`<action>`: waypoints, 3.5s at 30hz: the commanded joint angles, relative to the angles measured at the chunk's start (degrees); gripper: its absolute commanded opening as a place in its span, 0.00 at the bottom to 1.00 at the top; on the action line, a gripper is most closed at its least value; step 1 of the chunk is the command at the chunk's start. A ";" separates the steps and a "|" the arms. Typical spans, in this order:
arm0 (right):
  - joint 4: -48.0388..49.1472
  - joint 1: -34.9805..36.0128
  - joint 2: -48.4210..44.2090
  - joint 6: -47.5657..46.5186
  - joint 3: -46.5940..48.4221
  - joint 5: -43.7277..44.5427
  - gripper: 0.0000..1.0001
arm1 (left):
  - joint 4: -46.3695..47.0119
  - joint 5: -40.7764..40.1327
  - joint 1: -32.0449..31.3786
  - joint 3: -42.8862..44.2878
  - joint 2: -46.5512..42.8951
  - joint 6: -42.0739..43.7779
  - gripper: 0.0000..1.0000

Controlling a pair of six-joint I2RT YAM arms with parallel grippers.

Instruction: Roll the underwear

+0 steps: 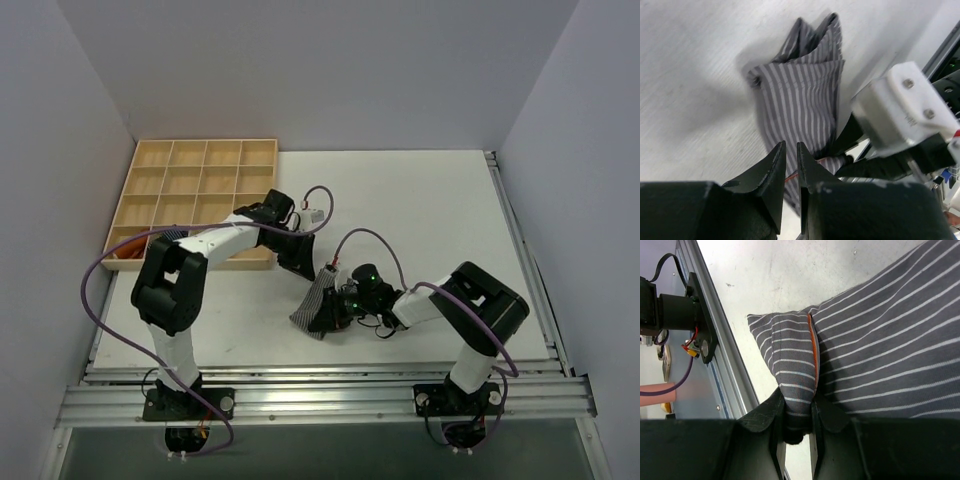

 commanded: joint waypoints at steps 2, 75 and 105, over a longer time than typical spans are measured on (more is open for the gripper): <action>-3.49 0.63 -0.98 -0.26 -2.00 2.66 0.00 | 9.62 3.56 -3.23 -0.05 2.31 -5.84 0.23; 8.90 3.18 -0.72 11.70 -12.98 8.82 0.00 | -10.40 4.79 0.73 -1.72 -9.55 8.72 0.53; 7.77 2.92 0.51 11.08 -11.40 7.06 0.00 | -4.79 7.95 -9.30 -9.36 -0.15 7.52 0.39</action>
